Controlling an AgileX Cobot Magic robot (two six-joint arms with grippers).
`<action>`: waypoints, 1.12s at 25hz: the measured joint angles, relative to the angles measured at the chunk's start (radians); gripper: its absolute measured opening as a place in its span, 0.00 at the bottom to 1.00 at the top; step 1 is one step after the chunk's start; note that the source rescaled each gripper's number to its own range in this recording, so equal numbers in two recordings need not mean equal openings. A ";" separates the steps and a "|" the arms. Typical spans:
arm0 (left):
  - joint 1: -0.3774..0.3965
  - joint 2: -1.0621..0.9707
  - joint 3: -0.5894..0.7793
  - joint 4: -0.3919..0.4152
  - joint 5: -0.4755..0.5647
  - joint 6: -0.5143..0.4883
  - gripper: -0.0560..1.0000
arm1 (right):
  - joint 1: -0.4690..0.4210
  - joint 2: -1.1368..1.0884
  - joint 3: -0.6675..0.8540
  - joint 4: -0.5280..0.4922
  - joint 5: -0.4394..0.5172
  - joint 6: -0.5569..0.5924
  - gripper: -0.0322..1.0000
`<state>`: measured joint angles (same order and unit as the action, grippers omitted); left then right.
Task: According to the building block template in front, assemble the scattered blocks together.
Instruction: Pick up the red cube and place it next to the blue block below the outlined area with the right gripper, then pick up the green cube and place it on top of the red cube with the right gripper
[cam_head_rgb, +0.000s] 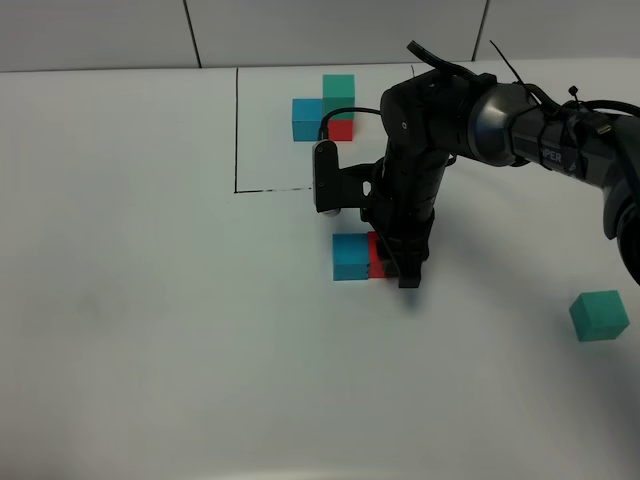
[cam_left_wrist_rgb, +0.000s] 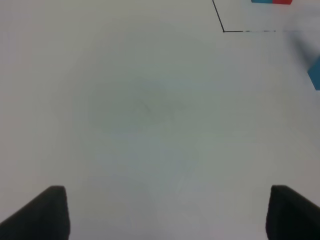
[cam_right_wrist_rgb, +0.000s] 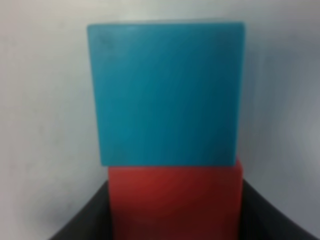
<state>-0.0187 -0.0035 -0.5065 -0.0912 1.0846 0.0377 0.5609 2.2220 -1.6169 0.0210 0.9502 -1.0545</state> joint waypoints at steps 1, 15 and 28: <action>0.000 0.000 0.000 0.000 0.000 0.000 0.89 | 0.000 0.000 0.000 0.000 0.000 0.000 0.05; 0.000 0.000 0.000 0.000 0.000 0.000 0.89 | -0.076 -0.154 0.063 -0.021 -0.024 0.240 0.99; 0.000 0.000 0.000 0.000 0.000 0.000 0.89 | -0.337 -0.601 0.663 -0.021 -0.246 0.957 0.99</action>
<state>-0.0187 -0.0035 -0.5065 -0.0912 1.0846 0.0377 0.2237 1.6205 -0.9535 0.0000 0.7047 -0.0974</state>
